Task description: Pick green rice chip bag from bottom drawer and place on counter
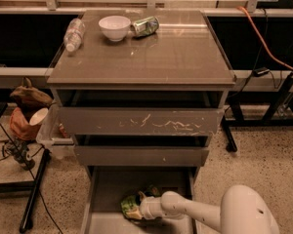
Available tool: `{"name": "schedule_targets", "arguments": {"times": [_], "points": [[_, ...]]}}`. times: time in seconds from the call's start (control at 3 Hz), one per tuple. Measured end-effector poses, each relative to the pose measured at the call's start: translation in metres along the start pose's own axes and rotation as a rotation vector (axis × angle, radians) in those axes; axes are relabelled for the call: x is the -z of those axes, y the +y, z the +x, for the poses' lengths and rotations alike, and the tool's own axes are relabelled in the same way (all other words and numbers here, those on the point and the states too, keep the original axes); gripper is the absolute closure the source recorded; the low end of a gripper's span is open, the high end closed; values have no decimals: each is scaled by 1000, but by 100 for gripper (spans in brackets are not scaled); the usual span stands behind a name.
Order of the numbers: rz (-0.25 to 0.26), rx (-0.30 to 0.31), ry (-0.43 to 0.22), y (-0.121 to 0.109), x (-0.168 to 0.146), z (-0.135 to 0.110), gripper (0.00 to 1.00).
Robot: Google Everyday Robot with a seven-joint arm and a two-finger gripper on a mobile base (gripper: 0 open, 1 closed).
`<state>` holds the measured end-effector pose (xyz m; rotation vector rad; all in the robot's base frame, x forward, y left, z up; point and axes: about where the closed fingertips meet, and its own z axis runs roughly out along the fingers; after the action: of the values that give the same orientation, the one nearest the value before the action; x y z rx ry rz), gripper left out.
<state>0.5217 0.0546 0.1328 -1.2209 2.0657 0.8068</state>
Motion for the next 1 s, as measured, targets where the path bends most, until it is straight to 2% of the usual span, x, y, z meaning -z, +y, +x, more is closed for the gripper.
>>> {"name": "schedule_targets", "arguments": {"times": [0.33,0.67,1.0], "points": [[0,0,0,1,3,-3,100],[19,18,-10,10,26,-20,100],[189,3,-55,-17,109,-61,100]]}}
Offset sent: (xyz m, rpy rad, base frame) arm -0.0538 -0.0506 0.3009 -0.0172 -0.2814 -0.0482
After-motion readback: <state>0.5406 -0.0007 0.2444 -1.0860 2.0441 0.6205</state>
